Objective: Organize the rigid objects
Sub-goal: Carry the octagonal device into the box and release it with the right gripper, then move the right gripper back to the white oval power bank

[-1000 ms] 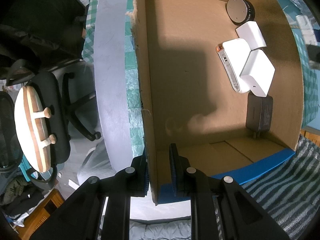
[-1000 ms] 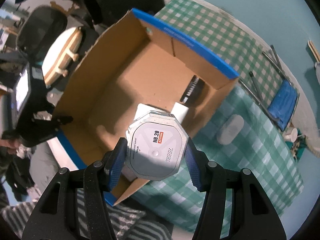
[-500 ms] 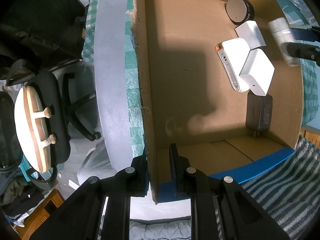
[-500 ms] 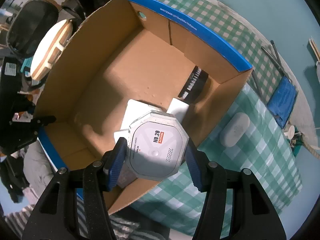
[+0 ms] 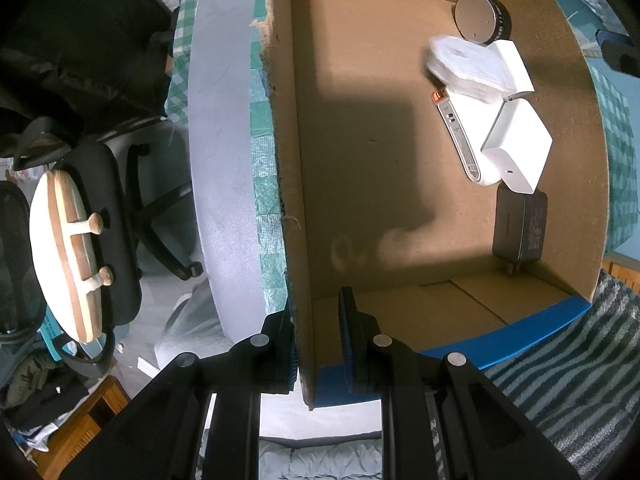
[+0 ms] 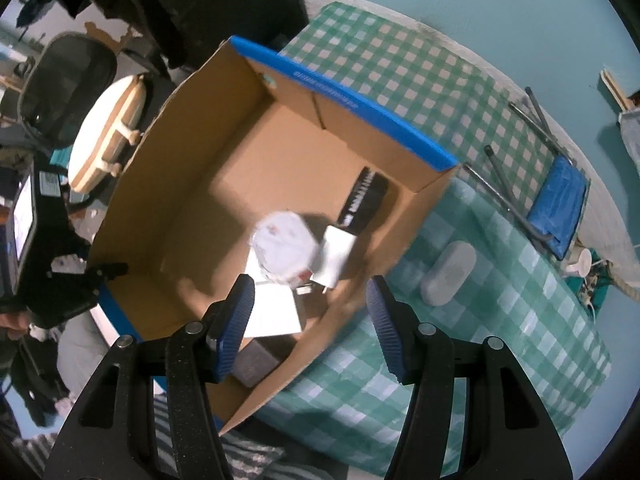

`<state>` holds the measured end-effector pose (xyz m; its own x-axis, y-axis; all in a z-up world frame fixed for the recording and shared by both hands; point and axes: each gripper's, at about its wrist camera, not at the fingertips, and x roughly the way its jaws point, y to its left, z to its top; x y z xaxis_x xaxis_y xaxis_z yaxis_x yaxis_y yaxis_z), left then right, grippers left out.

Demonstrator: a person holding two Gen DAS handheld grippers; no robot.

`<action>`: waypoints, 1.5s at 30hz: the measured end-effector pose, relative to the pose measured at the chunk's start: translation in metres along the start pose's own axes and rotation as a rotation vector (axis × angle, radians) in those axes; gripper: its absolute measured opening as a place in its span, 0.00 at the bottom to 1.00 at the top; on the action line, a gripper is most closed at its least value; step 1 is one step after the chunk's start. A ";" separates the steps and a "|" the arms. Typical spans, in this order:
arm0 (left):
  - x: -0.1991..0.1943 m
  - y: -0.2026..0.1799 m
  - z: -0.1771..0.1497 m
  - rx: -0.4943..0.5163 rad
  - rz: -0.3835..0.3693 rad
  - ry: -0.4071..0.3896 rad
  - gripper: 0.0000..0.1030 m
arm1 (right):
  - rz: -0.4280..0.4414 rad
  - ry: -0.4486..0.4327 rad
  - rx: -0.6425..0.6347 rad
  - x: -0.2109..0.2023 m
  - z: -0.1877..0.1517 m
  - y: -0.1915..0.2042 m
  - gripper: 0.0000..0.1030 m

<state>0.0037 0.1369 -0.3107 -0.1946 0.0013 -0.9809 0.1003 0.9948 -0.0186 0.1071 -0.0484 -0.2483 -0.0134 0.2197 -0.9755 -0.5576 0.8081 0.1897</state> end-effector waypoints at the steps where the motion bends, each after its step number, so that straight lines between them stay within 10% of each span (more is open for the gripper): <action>1: 0.000 0.000 0.000 0.000 0.001 -0.001 0.17 | 0.002 -0.004 0.011 -0.002 0.000 -0.004 0.57; 19: 0.001 -0.002 -0.002 0.002 0.001 0.001 0.17 | -0.034 -0.009 0.232 -0.012 -0.007 -0.100 0.57; 45: 0.004 0.006 -0.001 -0.027 -0.029 0.013 0.17 | -0.061 0.142 0.442 0.085 0.002 -0.156 0.57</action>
<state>0.0029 0.1432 -0.3149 -0.2099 -0.0268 -0.9774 0.0684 0.9968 -0.0420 0.1942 -0.1544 -0.3609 -0.1219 0.1123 -0.9862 -0.1541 0.9794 0.1306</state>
